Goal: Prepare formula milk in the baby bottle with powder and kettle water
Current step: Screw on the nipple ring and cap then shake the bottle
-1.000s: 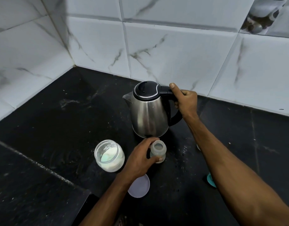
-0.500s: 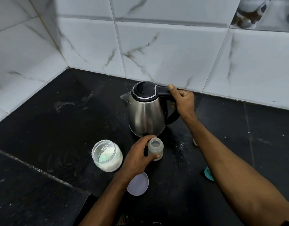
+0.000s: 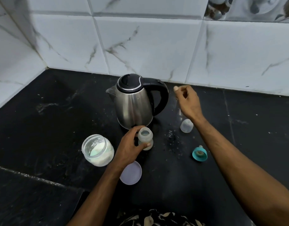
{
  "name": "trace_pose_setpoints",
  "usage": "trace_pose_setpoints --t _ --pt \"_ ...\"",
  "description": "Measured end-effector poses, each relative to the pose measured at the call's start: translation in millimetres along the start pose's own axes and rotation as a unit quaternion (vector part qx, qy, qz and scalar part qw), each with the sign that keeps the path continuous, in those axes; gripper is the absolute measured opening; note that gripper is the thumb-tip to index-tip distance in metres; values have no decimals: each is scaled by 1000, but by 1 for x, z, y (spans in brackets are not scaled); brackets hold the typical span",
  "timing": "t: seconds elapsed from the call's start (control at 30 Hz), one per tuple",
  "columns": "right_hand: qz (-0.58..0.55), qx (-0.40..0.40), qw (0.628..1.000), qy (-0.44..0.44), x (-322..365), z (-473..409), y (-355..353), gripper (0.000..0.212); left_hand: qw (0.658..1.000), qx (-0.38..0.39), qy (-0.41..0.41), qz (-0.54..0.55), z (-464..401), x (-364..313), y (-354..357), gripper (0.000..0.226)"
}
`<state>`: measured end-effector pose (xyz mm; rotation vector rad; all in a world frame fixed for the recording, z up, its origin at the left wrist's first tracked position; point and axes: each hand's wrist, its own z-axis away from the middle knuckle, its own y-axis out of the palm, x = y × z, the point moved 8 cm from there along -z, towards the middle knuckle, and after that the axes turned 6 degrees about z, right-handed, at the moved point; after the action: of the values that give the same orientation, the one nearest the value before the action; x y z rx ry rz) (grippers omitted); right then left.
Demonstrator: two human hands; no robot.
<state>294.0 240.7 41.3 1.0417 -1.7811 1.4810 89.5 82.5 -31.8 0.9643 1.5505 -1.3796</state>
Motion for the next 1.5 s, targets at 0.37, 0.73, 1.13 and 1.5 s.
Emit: trace_pose_setpoints --t 0.37,0.73,1.13,1.5 --pt "239 200 950 -5 -55 83 -36 26 1000 -3 -7 14 1 6 2 52" --pt "378 263 866 193 -106 126 -31 52 1000 -4 -10 9 2 7 4 53" --pt "-241 207 947 47 10 95 11 47 1000 -11 -13 -3 3 7 5 54" --pt "-100 254 954 -124 36 103 77 55 999 -11 -30 28 4 12 5 61"
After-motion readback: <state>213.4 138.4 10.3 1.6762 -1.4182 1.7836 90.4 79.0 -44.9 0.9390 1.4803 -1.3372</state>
